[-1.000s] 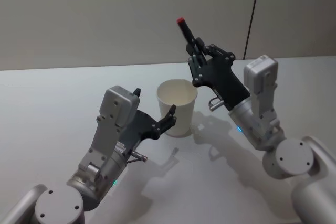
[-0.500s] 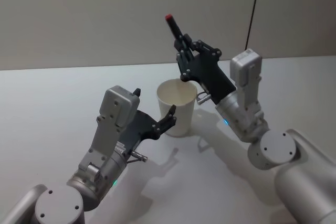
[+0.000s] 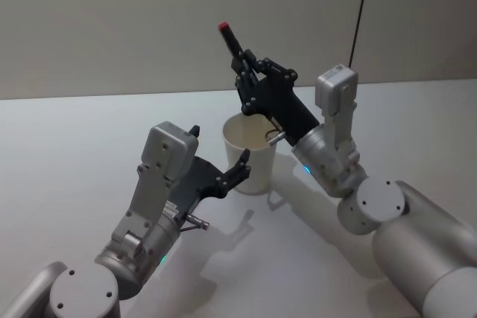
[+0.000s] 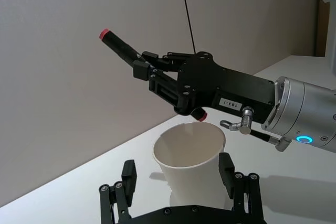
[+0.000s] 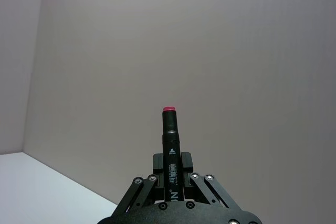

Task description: Place the pen into the pen holder.

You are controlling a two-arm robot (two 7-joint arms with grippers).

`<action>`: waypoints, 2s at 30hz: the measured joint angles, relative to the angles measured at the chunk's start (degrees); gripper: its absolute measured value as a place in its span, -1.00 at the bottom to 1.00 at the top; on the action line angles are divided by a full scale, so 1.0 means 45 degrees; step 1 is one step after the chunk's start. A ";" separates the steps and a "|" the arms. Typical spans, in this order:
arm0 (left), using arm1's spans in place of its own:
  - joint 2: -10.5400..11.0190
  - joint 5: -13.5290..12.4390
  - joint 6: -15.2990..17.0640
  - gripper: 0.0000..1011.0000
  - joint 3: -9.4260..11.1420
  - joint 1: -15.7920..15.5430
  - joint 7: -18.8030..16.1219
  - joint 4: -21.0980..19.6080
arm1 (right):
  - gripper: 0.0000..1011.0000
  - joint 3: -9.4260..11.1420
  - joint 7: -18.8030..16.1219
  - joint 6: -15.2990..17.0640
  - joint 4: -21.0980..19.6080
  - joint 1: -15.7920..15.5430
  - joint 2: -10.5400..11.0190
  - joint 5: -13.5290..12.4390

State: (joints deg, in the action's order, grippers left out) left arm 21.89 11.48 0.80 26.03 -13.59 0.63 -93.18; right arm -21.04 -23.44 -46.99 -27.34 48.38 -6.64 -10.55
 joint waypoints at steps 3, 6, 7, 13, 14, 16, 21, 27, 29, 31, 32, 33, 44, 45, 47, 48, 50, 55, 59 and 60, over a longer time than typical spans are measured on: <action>-0.0001 0.0000 0.0000 0.98 0.0000 0.0000 0.0000 0.0000 | -0.65 0.0030 -0.0275 -0.0166 0.0533 0.0257 -0.0139 -0.0219; 0.0000 0.0000 0.0000 0.98 0.0000 0.0000 0.0000 0.0000 | -0.64 0.0050 -0.0458 -0.0299 0.0881 0.0430 -0.0228 -0.0351; 0.0000 0.0000 0.0000 0.98 0.0000 0.0000 0.0000 0.0000 | -0.59 0.0067 -0.0577 -0.0400 0.1098 0.0541 -0.0282 -0.0442; 0.0000 0.0000 0.0000 0.98 0.0000 0.0000 0.0000 0.0001 | -0.30 0.0119 -0.0880 -0.0732 0.1783 0.0879 -0.0449 -0.0651; 0.0000 0.0000 0.0000 0.98 0.0000 0.0000 0.0000 0.0000 | -0.19 0.0138 -0.0942 -0.0825 0.1957 0.0969 -0.0496 -0.0694; 0.0000 0.0000 0.0000 0.98 0.0000 0.0000 0.0000 0.0000 | -0.02 0.0161 -0.1031 -0.0959 0.2160 0.1074 -0.0553 -0.0752; 0.0000 0.0000 0.0000 0.98 0.0000 0.0000 -0.0001 0.0000 | 0.26 0.0202 -0.1149 -0.1159 0.2402 0.1202 -0.0625 -0.0822; 0.0000 0.0000 0.0000 0.98 0.0000 0.0000 0.0000 0.0000 | 0.65 0.0245 -0.1195 -0.1313 0.2362 0.1215 -0.0649 -0.0842; 0.0000 0.0000 0.0000 0.98 -0.0001 0.0000 0.0000 0.0000 | 0.72 0.0247 -0.1194 -0.1316 0.2251 0.1171 -0.0641 -0.0840; 0.0000 0.0000 0.0000 0.98 0.0000 0.0000 0.0000 0.0000 | 0.84 0.0247 -0.1158 -0.1299 0.1979 0.1042 -0.0606 -0.0795; 0.0000 0.0000 0.0000 0.98 0.0000 0.0000 0.0000 0.0000 | 0.92 0.0242 -0.1106 -0.1246 0.1788 0.0949 -0.0578 -0.0740; 0.0000 0.0000 0.0000 0.98 0.0000 0.0000 0.0000 0.0000 | 0.94 0.0236 -0.1065 -0.1204 0.1605 0.0863 -0.0551 -0.0708; 0.0000 0.0000 0.0000 0.98 0.0000 0.0000 0.0000 0.0001 | 0.98 0.0101 0.0465 0.0113 -0.2108 -0.1032 0.0126 0.0379; 0.0000 0.0000 0.0000 0.98 0.0000 0.0000 -0.0001 0.0000 | 0.98 0.0101 0.0465 0.0113 -0.2108 -0.1032 0.0126 0.0379; 0.0000 0.0000 0.0000 0.98 0.0000 0.0000 -0.0001 0.0000 | 0.98 0.0085 0.0923 0.0513 -0.3007 -0.1521 0.0315 0.0655; 0.0000 0.0000 0.0000 0.98 -0.0001 0.0000 -0.0001 0.0000 | 0.98 0.0075 0.1218 0.0773 -0.3687 -0.1906 0.0467 0.0823; 0.0000 0.0000 0.0000 0.98 0.0001 0.0000 0.0000 0.0000 | 0.98 0.0067 0.1651 0.1133 -0.4580 -0.2420 0.0671 0.1031; 0.0000 0.0000 0.0000 0.98 0.0000 0.0000 0.0000 0.0000 | 0.98 0.0080 0.2596 0.1921 -0.6379 -0.3499 0.1126 0.1388; 0.0000 0.0000 -0.0001 0.98 0.0000 0.0000 -0.0001 0.0001 | 0.98 0.0119 0.3390 0.2552 -0.7687 -0.4392 0.1528 0.1605; -0.0001 0.0000 0.0000 0.98 0.0000 0.0000 -0.0001 0.0000 | 0.98 0.0140 0.3588 0.2714 -0.8042 -0.4556 0.1608 0.1644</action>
State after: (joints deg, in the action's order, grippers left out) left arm 21.89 11.48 0.80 26.02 -13.59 0.63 -93.18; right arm -20.41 -7.30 -34.78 -63.53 27.88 0.60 -3.15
